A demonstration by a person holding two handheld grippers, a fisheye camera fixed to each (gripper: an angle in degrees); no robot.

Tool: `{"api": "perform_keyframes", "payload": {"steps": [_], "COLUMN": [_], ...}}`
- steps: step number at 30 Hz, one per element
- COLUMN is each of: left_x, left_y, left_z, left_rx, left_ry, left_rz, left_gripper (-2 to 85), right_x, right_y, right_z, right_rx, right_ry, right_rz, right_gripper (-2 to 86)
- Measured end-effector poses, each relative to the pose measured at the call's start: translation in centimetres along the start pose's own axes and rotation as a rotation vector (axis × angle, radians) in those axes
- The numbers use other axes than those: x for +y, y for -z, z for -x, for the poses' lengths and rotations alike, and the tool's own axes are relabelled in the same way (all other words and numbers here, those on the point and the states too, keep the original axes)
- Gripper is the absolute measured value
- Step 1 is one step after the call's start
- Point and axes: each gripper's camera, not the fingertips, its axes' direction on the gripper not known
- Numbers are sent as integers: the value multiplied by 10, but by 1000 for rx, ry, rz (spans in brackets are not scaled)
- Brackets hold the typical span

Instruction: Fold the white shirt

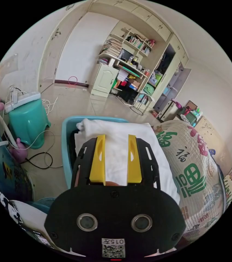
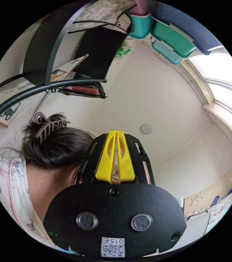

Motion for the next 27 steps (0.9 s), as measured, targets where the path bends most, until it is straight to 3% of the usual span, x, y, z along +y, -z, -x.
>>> {"api": "perform_keyframes", "payload": {"steps": [5,9,15,20,25,27], "left_x": [-34,-48,-80,-77,-59,-49], "left_y": [26,64,29,58,132,165], "left_z": [-8,-11,1,9,34,44], "left_rx": [40,-42,-80,-94,29,122], "left_ry": [32,73,83,48,46,55], "left_rz": [-75,-212,-15,-28,-117,-158], "left_gripper": [116,145,159,105,80,78], "right_x": [4,39,116,142,170,181], "right_y": [-6,-35,-96,-93,-71,-74], "right_z": [-54,-108,-128,-136,-162,-173], "right_rx": [69,61,-135,-244,-139,-99], "right_ry": [-108,-298,-469,-522,-501,-499], "right_rz": [115,284,492,450,346,397], "right_gripper": [-6,-6,-6,-6,-6,-6]}}
